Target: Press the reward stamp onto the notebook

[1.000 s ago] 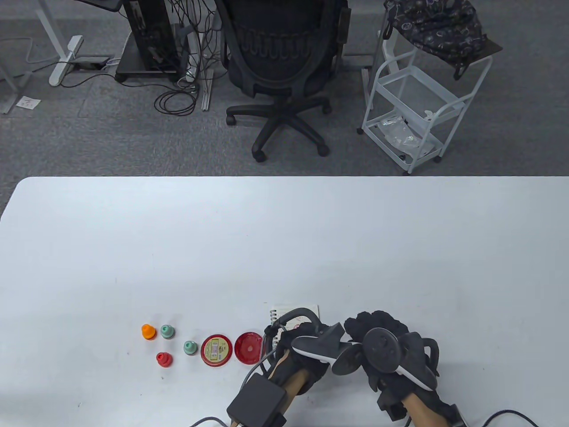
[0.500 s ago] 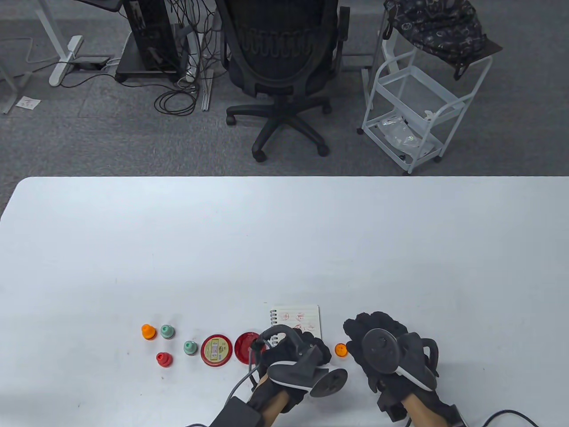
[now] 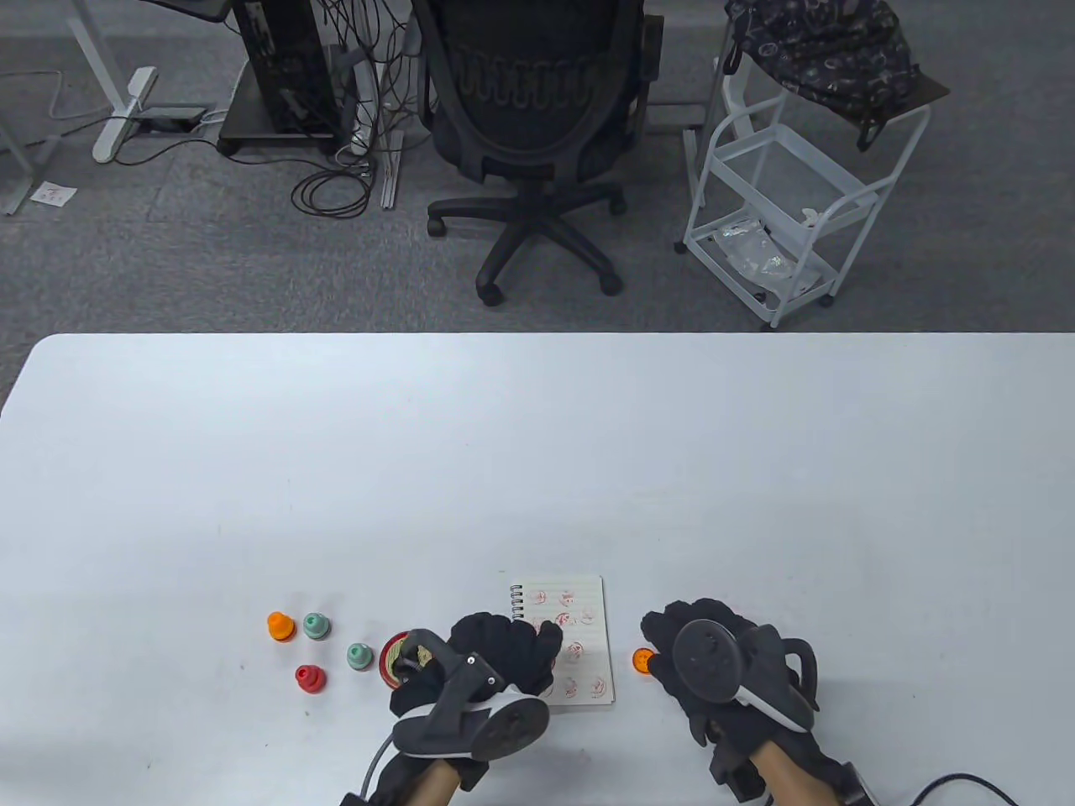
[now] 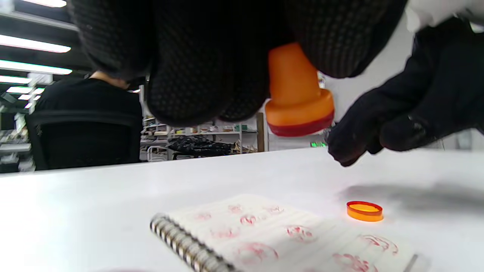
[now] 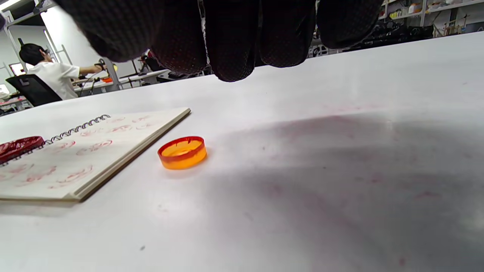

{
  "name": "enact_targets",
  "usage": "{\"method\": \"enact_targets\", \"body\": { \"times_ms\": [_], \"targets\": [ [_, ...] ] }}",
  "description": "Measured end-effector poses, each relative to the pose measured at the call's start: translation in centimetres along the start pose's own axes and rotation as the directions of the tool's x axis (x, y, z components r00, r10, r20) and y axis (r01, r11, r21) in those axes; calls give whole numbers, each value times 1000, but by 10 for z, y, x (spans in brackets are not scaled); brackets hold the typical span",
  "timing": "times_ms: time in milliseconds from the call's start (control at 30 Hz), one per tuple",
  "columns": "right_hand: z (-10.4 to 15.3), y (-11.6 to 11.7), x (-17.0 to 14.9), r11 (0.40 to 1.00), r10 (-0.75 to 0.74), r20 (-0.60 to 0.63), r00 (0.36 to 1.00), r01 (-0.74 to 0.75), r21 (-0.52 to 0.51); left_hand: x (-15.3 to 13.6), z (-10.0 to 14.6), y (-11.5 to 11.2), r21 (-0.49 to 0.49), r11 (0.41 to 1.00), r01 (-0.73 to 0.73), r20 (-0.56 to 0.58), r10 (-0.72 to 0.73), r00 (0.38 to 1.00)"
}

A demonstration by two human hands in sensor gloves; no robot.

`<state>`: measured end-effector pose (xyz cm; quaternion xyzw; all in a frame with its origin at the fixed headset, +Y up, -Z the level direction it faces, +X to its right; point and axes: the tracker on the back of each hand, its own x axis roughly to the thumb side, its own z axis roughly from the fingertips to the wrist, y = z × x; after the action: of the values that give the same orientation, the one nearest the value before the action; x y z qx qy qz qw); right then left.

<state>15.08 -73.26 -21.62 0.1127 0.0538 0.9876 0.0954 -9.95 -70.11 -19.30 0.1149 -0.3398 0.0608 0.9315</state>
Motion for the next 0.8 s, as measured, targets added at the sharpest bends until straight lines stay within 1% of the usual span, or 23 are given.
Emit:
{"method": "enact_targets", "body": {
  "times_ms": [67,100,167,433,500,600,800],
  "targets": [
    [-2,5,1,1000,8,1,1000,-8,22,-7,5,-8,-54,988,-148,-25,146,989],
    [-3,7,1,999,14,0,1000,-14,38,-9,6,-8,-54,986,-159,-27,158,987],
    [-5,11,2,998,23,3,1000,-23,53,-10,8,-5,-21,994,-107,-23,106,994],
    [-11,26,7,990,74,-5,997,-73,118,-14,13,-4,-57,998,16,14,-15,1000],
    [-13,29,8,989,88,-10,996,-86,120,-15,13,-2,-54,998,38,18,-38,999],
    [-15,31,13,988,119,-10,993,-117,105,-14,12,-2,-45,998,44,25,-43,999],
    [-19,38,23,964,245,3,970,-244,106,-9,9,-6,-68,995,68,52,-65,997]
  ]
}}
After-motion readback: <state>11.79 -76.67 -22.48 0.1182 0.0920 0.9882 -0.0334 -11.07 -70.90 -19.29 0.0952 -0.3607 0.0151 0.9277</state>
